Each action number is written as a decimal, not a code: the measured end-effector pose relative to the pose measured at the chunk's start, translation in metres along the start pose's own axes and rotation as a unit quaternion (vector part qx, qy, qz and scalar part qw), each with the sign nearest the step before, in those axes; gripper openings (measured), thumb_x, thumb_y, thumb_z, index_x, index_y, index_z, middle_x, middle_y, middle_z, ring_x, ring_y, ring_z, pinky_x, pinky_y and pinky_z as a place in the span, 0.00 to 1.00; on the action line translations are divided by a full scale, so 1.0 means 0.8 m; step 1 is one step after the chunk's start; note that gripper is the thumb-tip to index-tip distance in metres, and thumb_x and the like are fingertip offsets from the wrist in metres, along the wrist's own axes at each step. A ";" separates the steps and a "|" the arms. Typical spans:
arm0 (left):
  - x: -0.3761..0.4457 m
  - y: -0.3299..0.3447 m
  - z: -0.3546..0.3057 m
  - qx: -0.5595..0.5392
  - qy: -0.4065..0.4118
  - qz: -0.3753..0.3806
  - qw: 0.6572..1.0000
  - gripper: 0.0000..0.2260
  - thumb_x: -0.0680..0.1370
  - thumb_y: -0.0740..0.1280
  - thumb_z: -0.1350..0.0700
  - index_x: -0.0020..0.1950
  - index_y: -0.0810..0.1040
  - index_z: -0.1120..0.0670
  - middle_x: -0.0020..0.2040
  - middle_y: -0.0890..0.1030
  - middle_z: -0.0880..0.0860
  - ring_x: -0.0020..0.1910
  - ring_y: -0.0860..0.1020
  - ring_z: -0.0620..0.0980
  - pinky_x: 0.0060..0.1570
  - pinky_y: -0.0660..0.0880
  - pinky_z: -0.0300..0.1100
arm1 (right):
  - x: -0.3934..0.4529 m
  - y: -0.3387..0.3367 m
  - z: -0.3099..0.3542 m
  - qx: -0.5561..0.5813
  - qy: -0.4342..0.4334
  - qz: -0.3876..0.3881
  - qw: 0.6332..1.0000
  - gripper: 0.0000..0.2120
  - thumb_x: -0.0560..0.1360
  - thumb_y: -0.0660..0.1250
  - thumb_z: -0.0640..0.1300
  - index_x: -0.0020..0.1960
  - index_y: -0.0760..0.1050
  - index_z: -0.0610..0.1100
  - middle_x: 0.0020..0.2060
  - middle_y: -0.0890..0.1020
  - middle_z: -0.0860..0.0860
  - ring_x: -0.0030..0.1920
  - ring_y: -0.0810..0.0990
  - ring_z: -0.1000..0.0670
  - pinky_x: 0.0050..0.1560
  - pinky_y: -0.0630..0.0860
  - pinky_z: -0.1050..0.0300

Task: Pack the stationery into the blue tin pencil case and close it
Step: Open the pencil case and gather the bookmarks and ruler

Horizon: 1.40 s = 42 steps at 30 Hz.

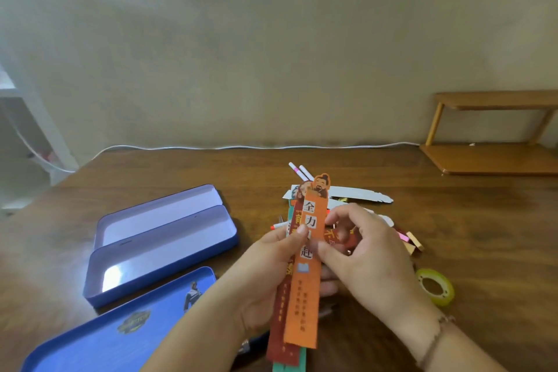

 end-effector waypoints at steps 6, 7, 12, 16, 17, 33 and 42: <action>0.009 -0.019 -0.016 -0.076 0.087 -0.070 0.991 0.13 0.81 0.61 0.53 0.63 0.72 0.58 0.46 0.85 0.58 0.33 0.81 0.52 0.33 0.81 0.45 | 0.011 -0.005 -0.021 -0.172 -0.058 0.103 0.978 0.15 0.73 0.67 0.57 0.59 0.76 0.60 0.47 0.76 0.63 0.52 0.72 0.58 0.45 0.71 0.63; 0.010 -0.024 -0.018 -0.096 0.081 -0.070 0.990 0.13 0.81 0.61 0.54 0.62 0.73 0.60 0.44 0.84 0.58 0.32 0.80 0.51 0.31 0.80 0.43 | 0.012 -0.002 -0.024 -0.207 -0.054 0.148 0.966 0.20 0.73 0.66 0.60 0.64 0.72 0.60 0.49 0.75 0.63 0.54 0.70 0.58 0.46 0.69 0.63; 0.006 -0.034 -0.026 -0.173 0.046 -0.042 0.983 0.13 0.79 0.59 0.58 0.61 0.74 0.60 0.47 0.83 0.60 0.36 0.81 0.53 0.35 0.82 0.46 | 0.016 0.002 -0.017 -0.246 -0.062 0.183 0.950 0.21 0.75 0.61 0.62 0.67 0.70 0.63 0.43 0.68 0.63 0.50 0.67 0.57 0.43 0.67 0.59; 0.004 -0.044 -0.030 -0.183 0.045 -0.025 0.982 0.18 0.78 0.57 0.61 0.68 0.70 0.57 0.56 0.84 0.59 0.43 0.84 0.55 0.39 0.82 0.49 | 0.015 -0.018 -0.014 -0.260 -0.104 0.101 0.955 0.10 0.74 0.67 0.56 0.53 0.81 0.62 0.29 0.69 0.64 0.39 0.71 0.56 0.33 0.65 0.61; 0.004 -0.046 -0.031 -0.174 0.042 -0.021 0.984 0.19 0.78 0.57 0.61 0.69 0.69 0.57 0.57 0.83 0.59 0.46 0.84 0.55 0.41 0.82 0.49 | 0.015 -0.028 -0.016 -0.252 -0.107 0.048 0.961 0.07 0.72 0.70 0.53 0.49 0.83 0.60 0.28 0.71 0.64 0.35 0.73 0.56 0.29 0.64 0.64; 0.001 -0.009 -0.001 0.072 -0.012 -0.006 0.997 0.10 0.80 0.64 0.54 0.60 0.75 0.51 0.46 0.85 0.58 0.42 0.84 0.53 0.42 0.80 0.47 | -0.001 0.005 -0.009 0.053 0.022 0.058 0.997 0.06 0.70 0.72 0.55 0.43 0.77 0.57 0.35 0.79 0.58 0.38 0.80 0.55 0.37 0.81 0.53; 0.010 -0.009 -0.005 0.034 0.018 -0.019 0.999 0.09 0.81 0.59 0.57 0.46 0.75 0.59 0.52 0.74 0.64 0.39 0.75 0.55 0.45 0.73 0.50 | 0.038 -0.021 -0.051 -0.258 0.166 0.146 0.941 0.32 0.76 0.64 0.58 0.76 0.56 0.55 0.74 0.65 0.52 0.76 0.57 0.48 0.73 0.59 0.44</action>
Point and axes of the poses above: each hand's wrist, its own x-axis towards the middle knuckle, its own y-axis out of the palm, z = x × y, the point moved 1 cm from there along x, towards the middle knuckle
